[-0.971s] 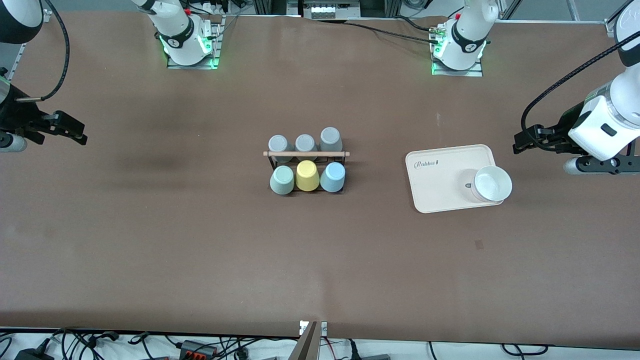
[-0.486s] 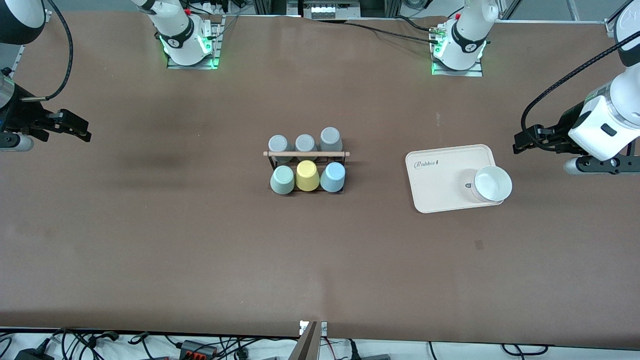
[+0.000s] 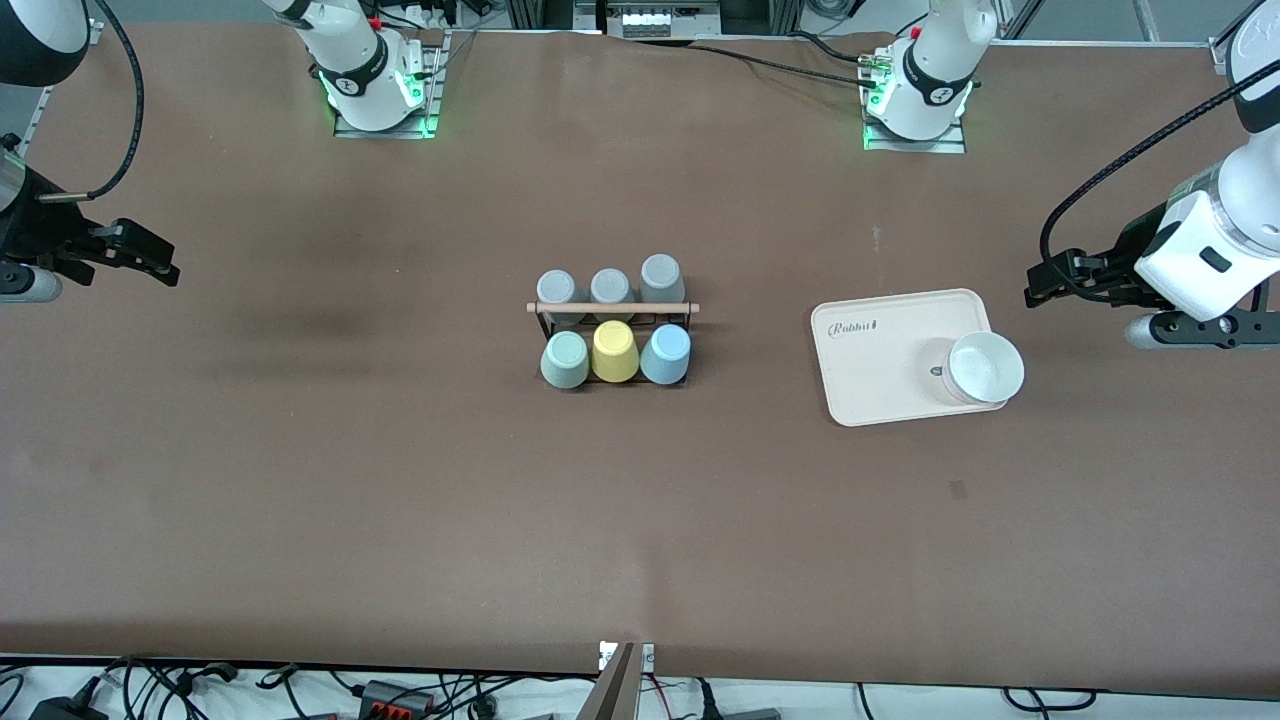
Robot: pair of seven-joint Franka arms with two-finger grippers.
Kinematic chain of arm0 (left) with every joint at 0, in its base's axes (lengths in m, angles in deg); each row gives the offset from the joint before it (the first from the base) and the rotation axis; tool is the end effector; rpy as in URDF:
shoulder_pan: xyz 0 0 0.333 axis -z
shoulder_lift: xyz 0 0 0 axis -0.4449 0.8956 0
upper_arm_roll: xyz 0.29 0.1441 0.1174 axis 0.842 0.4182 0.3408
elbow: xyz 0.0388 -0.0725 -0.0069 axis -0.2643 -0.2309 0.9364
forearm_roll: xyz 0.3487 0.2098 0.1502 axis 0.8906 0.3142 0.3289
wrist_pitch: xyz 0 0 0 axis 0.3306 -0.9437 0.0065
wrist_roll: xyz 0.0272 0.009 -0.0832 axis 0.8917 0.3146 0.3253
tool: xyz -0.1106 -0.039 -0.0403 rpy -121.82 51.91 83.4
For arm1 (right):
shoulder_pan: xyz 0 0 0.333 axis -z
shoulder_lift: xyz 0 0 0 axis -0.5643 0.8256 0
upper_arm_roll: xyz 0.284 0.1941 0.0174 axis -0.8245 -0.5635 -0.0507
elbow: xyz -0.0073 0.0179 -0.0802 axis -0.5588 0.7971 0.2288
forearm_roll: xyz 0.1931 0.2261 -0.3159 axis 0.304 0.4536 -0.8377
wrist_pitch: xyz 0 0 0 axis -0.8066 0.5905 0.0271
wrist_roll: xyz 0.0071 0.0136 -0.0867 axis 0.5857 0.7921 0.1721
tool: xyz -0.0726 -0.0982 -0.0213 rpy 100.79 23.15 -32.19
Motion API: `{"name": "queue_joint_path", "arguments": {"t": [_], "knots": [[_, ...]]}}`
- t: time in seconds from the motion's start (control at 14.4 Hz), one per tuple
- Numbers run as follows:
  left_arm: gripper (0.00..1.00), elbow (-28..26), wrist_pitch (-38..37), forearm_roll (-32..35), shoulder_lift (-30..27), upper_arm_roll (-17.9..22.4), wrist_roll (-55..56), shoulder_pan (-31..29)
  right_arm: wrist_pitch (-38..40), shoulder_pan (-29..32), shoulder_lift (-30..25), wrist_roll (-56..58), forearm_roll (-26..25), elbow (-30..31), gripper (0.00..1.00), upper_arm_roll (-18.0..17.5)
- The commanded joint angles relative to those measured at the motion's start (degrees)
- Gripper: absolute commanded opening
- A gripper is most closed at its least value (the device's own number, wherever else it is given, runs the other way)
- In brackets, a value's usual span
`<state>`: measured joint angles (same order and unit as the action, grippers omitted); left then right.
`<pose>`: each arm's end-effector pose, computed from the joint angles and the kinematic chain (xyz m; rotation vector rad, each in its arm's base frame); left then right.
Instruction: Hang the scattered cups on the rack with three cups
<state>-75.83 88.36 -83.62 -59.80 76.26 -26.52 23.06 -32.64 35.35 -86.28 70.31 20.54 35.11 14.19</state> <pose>0.6469 -0.0544 0.5902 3.0949 0.0637 -0.1289 0.6110 -0.0233 0.5744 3.1165 0.0145 0.0313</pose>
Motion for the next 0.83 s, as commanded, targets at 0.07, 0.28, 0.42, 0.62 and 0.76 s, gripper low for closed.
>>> {"name": "queue_joint_path", "arguments": {"t": [0.07,0.28,0.42,0.62,0.76], "knots": [[1.00,-1.1,0.0,-0.1,-1.2,-0.2,-1.0,-0.2,0.0,-0.3,-1.1,0.0,0.6,0.2,1.00,-0.3],[1.00,-1.1,0.0,-0.1,-1.3,-0.2,-1.0,-0.2,0.0,-0.3,-1.3,0.0,0.7,0.3,1.00,-0.3],[1.00,-1.1,0.0,-0.1,-1.2,-0.2,-1.0,-0.2,0.3,-0.3,-1.3,0.0,0.8,0.3,1.00,-0.3],[1.00,-1.1,0.0,-0.1,-1.2,-0.2,-1.0,-0.2,0.4,-0.3,-1.3,-0.2,0.9,0.3,1.00,-0.3],[1.00,-1.1,-0.1,-0.1,-1.2,-0.3,-1.1,-0.2,0.4,-0.3,-1.3,-0.3,0.9,0.3,1.00,-0.3]]}}
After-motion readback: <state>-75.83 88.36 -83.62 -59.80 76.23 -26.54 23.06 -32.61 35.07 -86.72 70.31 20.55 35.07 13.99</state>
